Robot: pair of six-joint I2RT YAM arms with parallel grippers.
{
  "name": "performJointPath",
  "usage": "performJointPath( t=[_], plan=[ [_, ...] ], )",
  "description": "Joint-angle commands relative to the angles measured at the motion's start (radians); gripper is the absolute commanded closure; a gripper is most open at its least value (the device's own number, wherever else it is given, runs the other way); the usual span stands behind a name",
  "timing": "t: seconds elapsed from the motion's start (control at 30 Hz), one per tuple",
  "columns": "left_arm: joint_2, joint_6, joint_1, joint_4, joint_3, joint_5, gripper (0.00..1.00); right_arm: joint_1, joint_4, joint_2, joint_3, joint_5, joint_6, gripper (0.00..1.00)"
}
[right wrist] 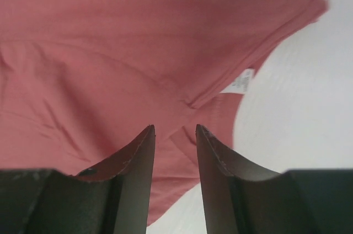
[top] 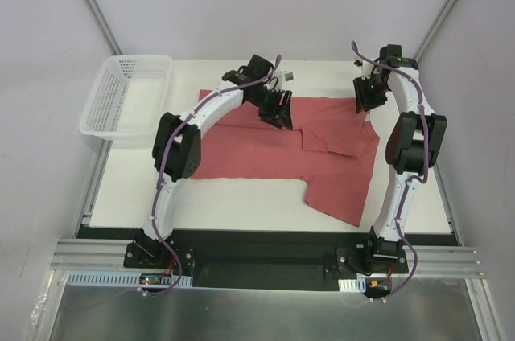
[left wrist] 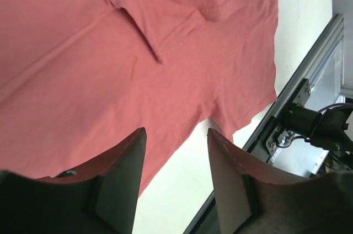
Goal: Roll the t-shirts
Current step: Fold the T-shirt at the center of the board.
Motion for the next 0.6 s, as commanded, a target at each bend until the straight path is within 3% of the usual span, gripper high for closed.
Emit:
performJointPath(
  t=[0.0,0.17,0.57],
  plan=[
    [0.054,-0.117,-0.044,0.060,0.002,0.049,0.54,-0.002,-0.087,-0.037,-0.026,-0.106,0.069,0.61],
    [0.127,-0.138,-0.084,0.094,0.031,0.072,0.60,-0.003,-0.101,-0.037,-0.061,-0.149,0.077,0.61],
    [0.243,-0.169,-0.107,0.117,0.074,0.054,0.60,-0.003,-0.107,-0.008,-0.067,-0.151,0.072,0.62]
  ],
)
